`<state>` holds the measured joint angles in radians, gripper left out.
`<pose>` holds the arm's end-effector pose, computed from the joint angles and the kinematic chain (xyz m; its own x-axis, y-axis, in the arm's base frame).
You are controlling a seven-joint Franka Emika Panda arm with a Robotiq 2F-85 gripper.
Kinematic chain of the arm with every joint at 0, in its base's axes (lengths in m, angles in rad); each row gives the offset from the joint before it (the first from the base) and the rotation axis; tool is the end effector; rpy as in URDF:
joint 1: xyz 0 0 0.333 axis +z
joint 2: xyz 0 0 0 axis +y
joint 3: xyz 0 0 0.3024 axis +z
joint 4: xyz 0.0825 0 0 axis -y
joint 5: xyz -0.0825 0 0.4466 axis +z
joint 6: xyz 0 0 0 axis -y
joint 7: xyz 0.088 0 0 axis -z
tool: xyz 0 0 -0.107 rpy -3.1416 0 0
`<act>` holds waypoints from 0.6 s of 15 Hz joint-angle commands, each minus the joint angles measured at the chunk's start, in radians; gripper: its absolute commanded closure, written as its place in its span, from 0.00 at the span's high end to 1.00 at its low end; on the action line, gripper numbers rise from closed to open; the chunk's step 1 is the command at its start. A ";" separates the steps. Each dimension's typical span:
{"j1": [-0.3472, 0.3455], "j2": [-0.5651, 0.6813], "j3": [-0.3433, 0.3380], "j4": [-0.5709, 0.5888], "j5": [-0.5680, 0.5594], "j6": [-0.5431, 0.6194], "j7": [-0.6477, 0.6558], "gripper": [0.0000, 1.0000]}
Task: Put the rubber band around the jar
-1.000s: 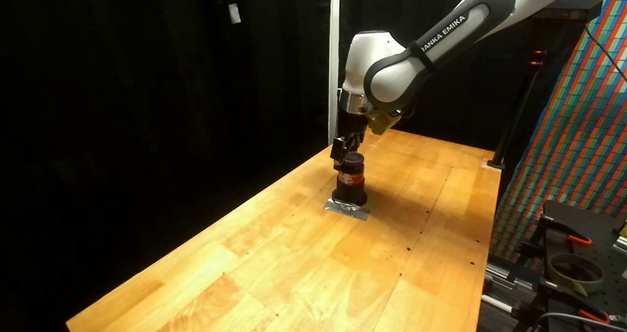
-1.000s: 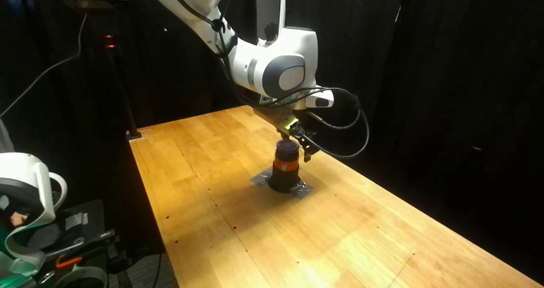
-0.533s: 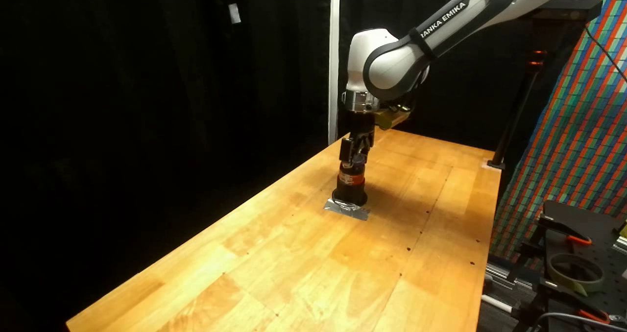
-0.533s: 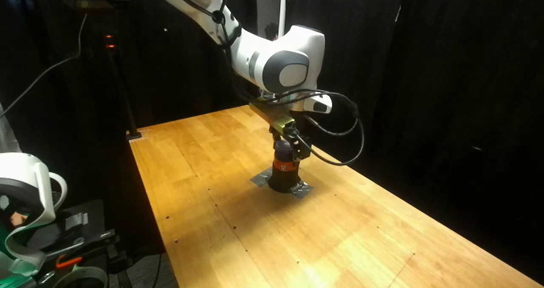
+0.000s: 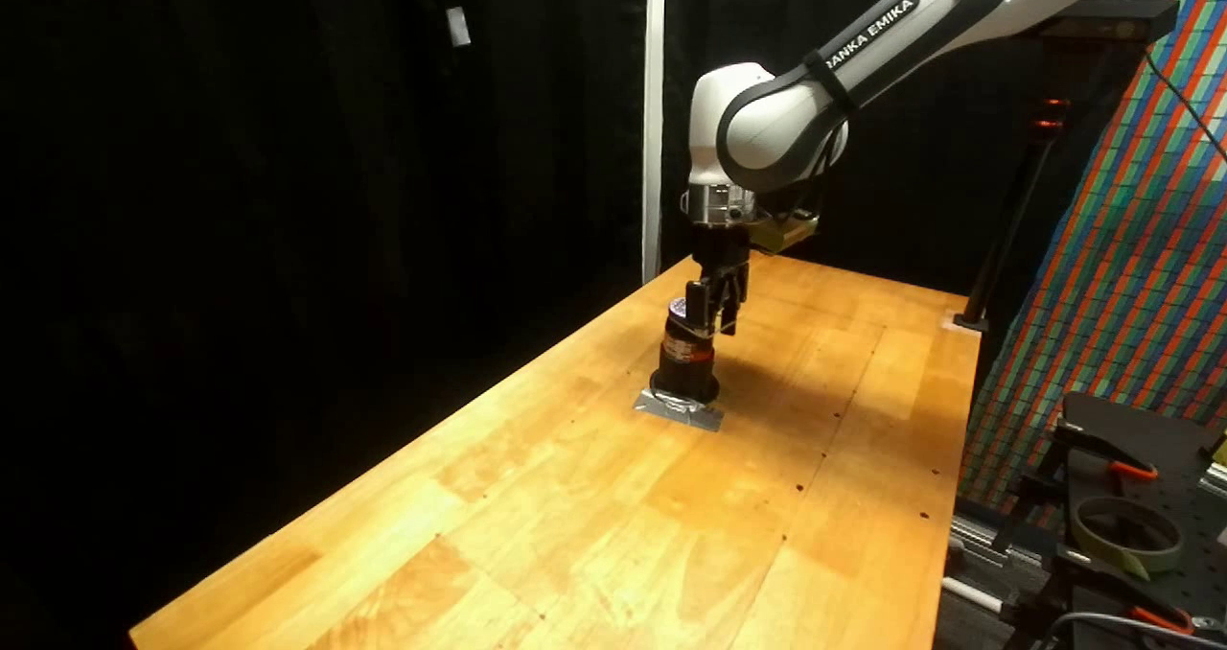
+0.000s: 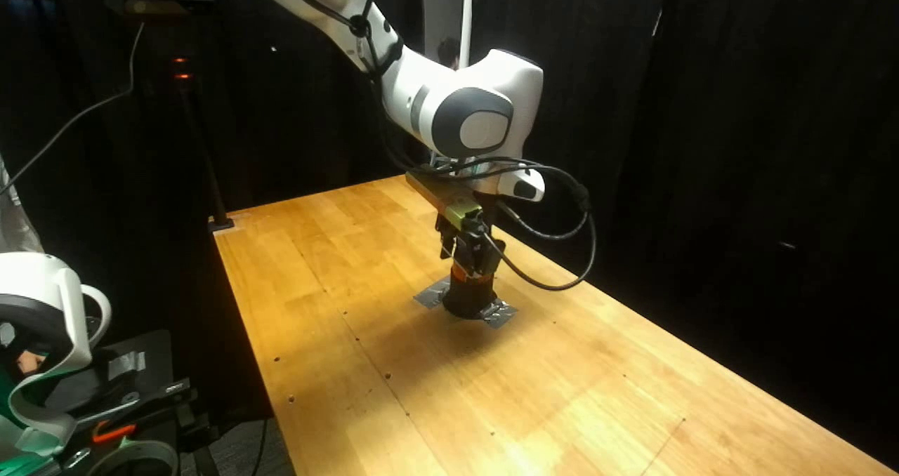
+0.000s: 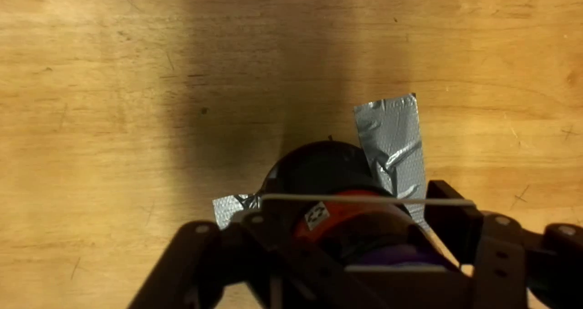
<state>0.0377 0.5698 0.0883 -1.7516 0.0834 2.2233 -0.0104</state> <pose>0.6875 0.0871 0.1853 0.9922 0.0759 -0.0989 0.0650 -0.9919 -0.1094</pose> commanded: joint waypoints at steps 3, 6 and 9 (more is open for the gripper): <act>-0.007 -0.093 0.001 -0.129 0.009 0.023 -0.041 0.33; 0.000 -0.162 -0.005 -0.222 -0.005 0.091 -0.046 0.11; -0.001 -0.229 -0.005 -0.329 -0.003 0.234 -0.050 0.00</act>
<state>0.0375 0.4465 0.0862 -1.9343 0.0817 2.3324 -0.0404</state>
